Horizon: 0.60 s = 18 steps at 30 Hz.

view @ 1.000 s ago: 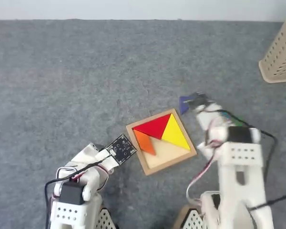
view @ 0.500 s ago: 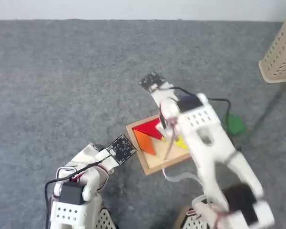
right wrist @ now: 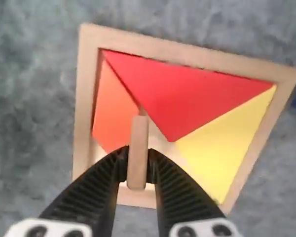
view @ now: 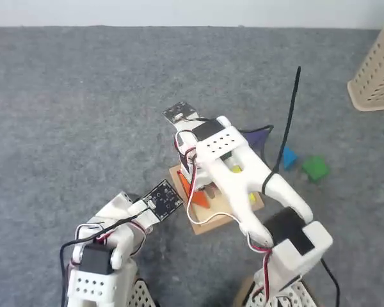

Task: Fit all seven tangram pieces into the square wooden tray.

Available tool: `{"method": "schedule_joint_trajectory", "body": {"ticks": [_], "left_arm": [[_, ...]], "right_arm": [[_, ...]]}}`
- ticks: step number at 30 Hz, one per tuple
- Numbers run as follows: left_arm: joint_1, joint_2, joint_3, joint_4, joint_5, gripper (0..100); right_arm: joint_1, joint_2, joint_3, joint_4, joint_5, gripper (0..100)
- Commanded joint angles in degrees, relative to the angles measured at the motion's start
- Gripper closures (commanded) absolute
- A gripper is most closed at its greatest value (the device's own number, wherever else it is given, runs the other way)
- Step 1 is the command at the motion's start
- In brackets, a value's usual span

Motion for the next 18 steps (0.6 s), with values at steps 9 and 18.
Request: {"method": "schedule_joint_trajectory", "body": {"ticks": [9,18], "left_arm": [[-0.09,-0.97,-0.57,0.26,-0.62,97],[-0.09,-0.97,-0.57,0.26,-0.62,97]], "right_arm": [[-1.1,1.36,-3.6,0.92,-9.58,99.3],[-4.62,1.27,-3.69,0.66,-4.84,99.1]]}}
